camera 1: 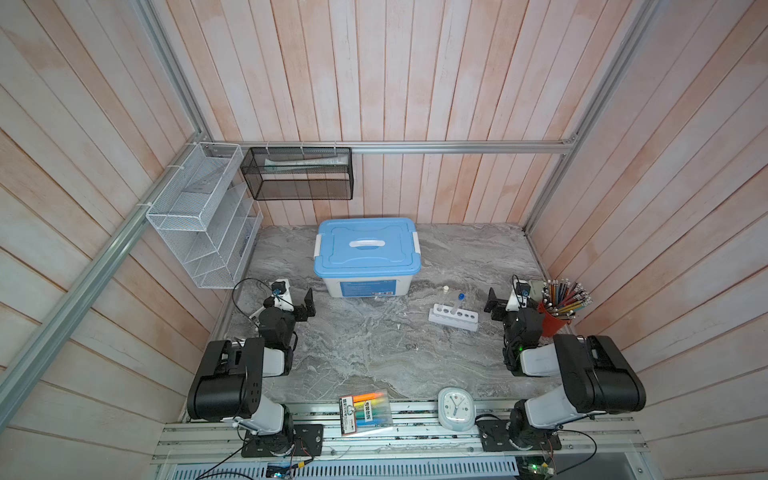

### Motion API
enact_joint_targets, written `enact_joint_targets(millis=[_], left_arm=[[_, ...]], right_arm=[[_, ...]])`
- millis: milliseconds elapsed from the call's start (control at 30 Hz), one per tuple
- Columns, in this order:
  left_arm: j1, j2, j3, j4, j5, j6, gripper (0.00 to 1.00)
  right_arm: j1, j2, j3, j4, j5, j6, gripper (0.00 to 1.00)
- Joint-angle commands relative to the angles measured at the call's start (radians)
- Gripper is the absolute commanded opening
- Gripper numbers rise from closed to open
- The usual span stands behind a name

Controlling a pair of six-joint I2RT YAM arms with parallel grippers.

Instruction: Organize the chemistry lab equipment

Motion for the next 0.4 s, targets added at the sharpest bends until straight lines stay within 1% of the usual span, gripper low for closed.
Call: enact_joint_targets(millis=[0,367], left_arm=[[-0.004,0.005,0.019,-0.007,-0.008,0.011,1.0],[-0.007,0.006,0.02,-0.008,-0.011,0.013,1.0]], right_arm=[[-0.004,0.007,0.022,-0.003,-0.01,0.002,0.98],[-0.013,0.01,0.026,-0.014,-0.026,0.005,0.98]])
